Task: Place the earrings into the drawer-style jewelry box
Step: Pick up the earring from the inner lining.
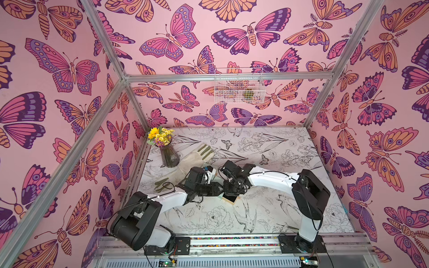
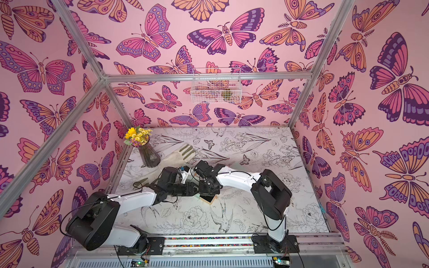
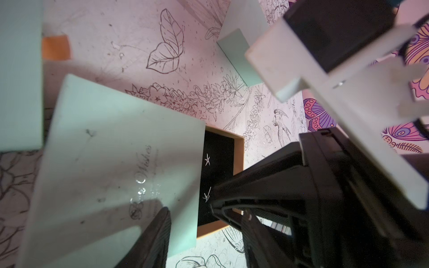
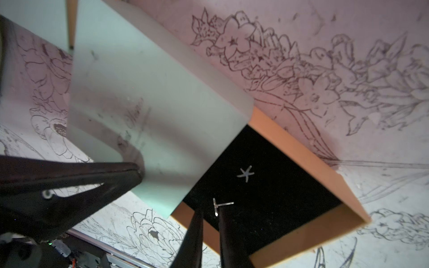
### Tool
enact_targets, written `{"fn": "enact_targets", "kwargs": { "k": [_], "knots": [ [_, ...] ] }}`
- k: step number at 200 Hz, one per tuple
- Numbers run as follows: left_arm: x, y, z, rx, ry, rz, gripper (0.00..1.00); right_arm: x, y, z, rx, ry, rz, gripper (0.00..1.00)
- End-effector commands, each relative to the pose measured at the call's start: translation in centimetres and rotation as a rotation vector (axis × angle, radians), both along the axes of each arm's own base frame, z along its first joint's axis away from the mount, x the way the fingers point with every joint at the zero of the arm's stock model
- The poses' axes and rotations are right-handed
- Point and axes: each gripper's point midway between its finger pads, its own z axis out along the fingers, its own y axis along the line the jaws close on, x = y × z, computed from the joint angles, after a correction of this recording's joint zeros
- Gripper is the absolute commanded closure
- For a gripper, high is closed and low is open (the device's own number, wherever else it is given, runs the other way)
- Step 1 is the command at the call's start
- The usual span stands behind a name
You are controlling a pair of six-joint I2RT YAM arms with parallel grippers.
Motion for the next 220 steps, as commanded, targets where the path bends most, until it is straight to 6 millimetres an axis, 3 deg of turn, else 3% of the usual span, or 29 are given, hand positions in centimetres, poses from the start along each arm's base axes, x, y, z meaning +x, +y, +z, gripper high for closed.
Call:
{"fn": "enact_targets", "kwargs": {
  "k": [1, 220],
  "knots": [
    [-0.7, 0.4, -0.3, 0.001, 0.005, -0.009, 0.48, -0.2, -0.1, 0.1, -0.029, 0.004, 0.017, 0.82],
    [-0.8, 0.7, -0.6, 0.008, 0.002, -0.006, 0.48, 0.0, 0.4, -0.8, -0.053, 0.025, 0.035, 0.86]
  ]
}}
